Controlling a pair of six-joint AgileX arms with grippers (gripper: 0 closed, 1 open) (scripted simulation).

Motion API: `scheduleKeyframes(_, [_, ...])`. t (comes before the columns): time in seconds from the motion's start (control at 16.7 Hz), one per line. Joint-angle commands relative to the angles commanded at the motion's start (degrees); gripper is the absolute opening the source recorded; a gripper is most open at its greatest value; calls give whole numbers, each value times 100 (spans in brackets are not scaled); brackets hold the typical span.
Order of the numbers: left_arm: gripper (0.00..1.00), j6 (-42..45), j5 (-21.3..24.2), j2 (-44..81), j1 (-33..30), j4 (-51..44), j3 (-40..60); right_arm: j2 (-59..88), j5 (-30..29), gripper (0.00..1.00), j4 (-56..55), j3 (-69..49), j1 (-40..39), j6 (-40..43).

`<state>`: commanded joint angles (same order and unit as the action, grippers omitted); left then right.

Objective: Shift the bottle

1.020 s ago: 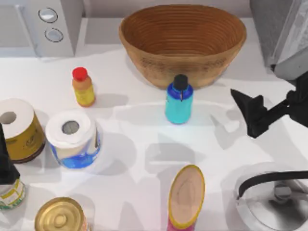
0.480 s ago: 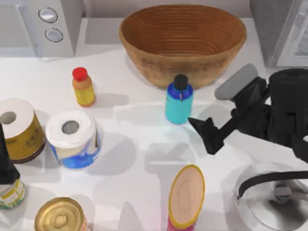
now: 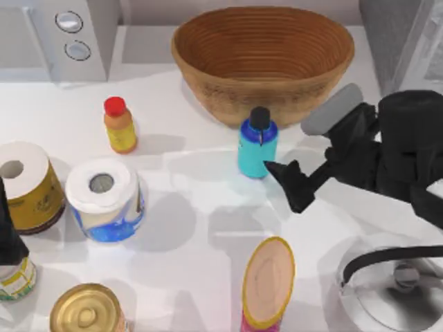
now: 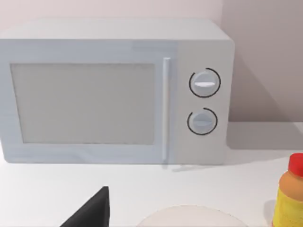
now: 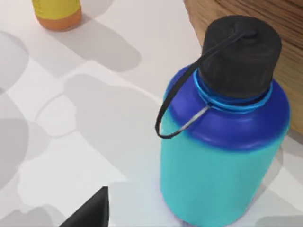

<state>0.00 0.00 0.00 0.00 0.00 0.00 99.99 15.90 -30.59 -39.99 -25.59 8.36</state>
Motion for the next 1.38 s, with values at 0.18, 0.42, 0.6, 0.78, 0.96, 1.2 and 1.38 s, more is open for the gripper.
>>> scheduleKeyframes(0.18, [100, 0, 0, 0, 0, 0, 0, 534, -67, 100, -49, -501, -68, -39])
scheduleKeyframes(0.42, [100, 0, 0, 0, 0, 0, 0, 1419, -235, 100, -287, -1151, -240, -122])
scheduleKeyframes(0.6, [100, 0, 0, 0, 0, 0, 0, 1940, -357, 100, -489, -1480, -370, -186])
scheduleKeyframes(0.78, [100, 0, 0, 0, 0, 0, 0, 2070, -391, 100, -547, -1556, -406, -205])
scheduleKeyframes(0.96, [100, 0, 0, 0, 0, 0, 0, 2070, -391, 92, -547, -1556, -406, -205])
scheduleKeyframes(1.2, [100, 0, 0, 0, 0, 0, 0, 2070, -391, 62, -547, -1556, -406, -205])
scheduleKeyframes(1.38, [100, 0, 0, 0, 0, 0, 0, 2070, -391, 40, -547, -1556, -406, -205])
